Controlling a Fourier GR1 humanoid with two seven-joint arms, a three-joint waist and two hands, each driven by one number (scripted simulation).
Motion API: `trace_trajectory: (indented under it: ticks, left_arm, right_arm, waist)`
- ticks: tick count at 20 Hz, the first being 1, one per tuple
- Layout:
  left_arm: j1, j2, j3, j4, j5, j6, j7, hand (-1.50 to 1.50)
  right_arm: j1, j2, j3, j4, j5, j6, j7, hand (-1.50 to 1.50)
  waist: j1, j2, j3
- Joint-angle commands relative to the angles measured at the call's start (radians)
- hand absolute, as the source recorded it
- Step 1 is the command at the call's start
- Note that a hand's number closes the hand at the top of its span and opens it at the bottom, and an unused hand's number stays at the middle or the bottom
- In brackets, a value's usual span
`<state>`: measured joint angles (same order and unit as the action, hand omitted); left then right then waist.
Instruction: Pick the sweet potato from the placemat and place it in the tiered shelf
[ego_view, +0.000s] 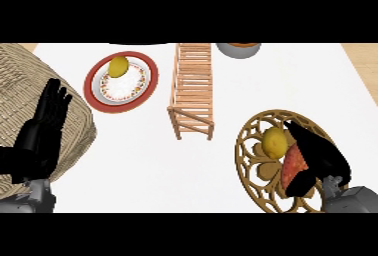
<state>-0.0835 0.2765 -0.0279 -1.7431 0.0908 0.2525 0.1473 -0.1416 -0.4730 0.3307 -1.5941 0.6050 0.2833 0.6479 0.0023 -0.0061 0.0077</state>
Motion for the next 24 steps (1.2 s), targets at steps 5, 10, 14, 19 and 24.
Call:
trace_trajectory:
  ticks: [5, 10, 14, 19, 24]
  left_arm:
    - [-0.02, -0.031, 0.01, 0.126, -0.019, -0.025, -0.018, 0.0]
    - [0.076, -0.026, 0.036, 0.045, 0.013, -0.057, -0.032, 0.0]
    - [-0.004, -0.043, -0.034, 0.026, -0.012, -0.053, -0.002, 0.0]
    - [-0.02, -0.056, -0.055, 0.028, -0.01, -0.062, -0.007, 0.0]
    - [-0.046, -0.05, -0.037, 0.033, -0.022, -0.037, 0.037, 0.0]
  right_arm:
    - [-0.021, 0.012, 0.019, 0.102, 0.073, 0.025, -0.102, 1.5]
    - [0.04, -0.009, 0.055, 0.048, 0.185, -0.058, -0.162, 1.5]
    - [-0.165, -0.115, 0.243, 0.041, 0.174, 0.079, -0.579, 1.5]
    - [-0.264, -0.216, 0.35, -0.037, 0.175, 0.078, -0.963, 1.5]
    - [-0.342, -0.319, 0.301, 0.079, 0.06, 0.078, -1.378, 1.5]
  waist:
    - [-0.003, 0.008, -0.008]
    - [-0.002, 0.005, -0.008]
    - [0.107, 0.034, -0.004]
    - [0.135, 0.04, -0.002]
    - [0.083, 0.032, -0.003]
